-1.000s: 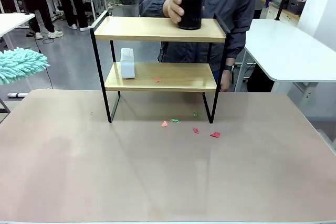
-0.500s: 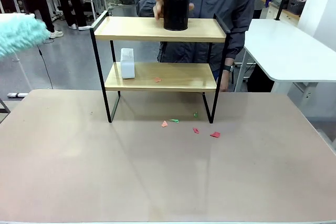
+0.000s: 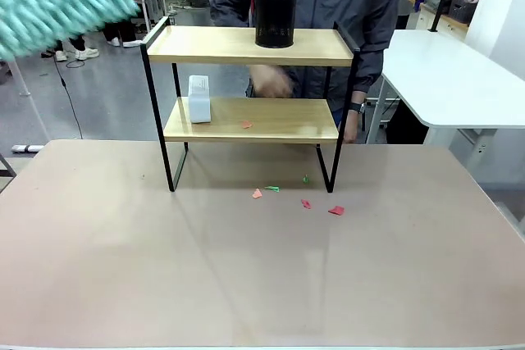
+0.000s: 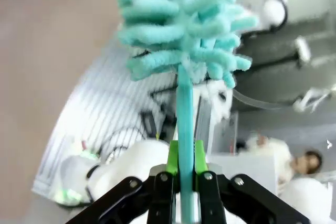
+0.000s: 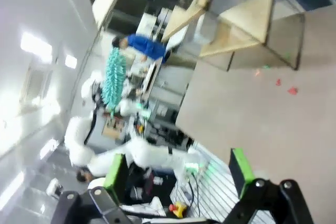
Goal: Clean the shelf.
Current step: Hand the Duster back to the human.
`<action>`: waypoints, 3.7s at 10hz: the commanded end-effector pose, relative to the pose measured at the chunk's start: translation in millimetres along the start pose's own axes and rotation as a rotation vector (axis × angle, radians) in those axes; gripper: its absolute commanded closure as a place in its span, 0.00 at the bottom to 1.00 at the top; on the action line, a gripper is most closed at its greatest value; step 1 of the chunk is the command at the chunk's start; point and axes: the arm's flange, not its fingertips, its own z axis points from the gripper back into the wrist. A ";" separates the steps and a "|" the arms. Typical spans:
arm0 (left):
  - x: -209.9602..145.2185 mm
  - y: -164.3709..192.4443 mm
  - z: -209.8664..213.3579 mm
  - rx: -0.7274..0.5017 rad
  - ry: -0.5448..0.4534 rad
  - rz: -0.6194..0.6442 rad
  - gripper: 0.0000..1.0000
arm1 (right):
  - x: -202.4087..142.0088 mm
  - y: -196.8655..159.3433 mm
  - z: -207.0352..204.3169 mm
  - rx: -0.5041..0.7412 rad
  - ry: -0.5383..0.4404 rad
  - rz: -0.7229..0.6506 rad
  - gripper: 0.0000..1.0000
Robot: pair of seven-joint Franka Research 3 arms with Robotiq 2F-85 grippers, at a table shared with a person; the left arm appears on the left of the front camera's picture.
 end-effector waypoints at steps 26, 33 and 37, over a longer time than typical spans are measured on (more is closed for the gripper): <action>218.9 48.4 -187.9 -0.195 0.838 -0.228 0.88 | -100.5 46.0 -352.9 0.204 0.835 0.176 0.00; 221.7 48.4 -199.3 -0.206 0.863 -0.229 0.88 | -104.3 50.2 -355.1 0.231 0.859 0.185 1.00; 221.3 49.6 -201.0 -0.180 0.850 -0.215 0.88 | -105.4 48.1 -354.5 0.253 0.877 0.162 1.00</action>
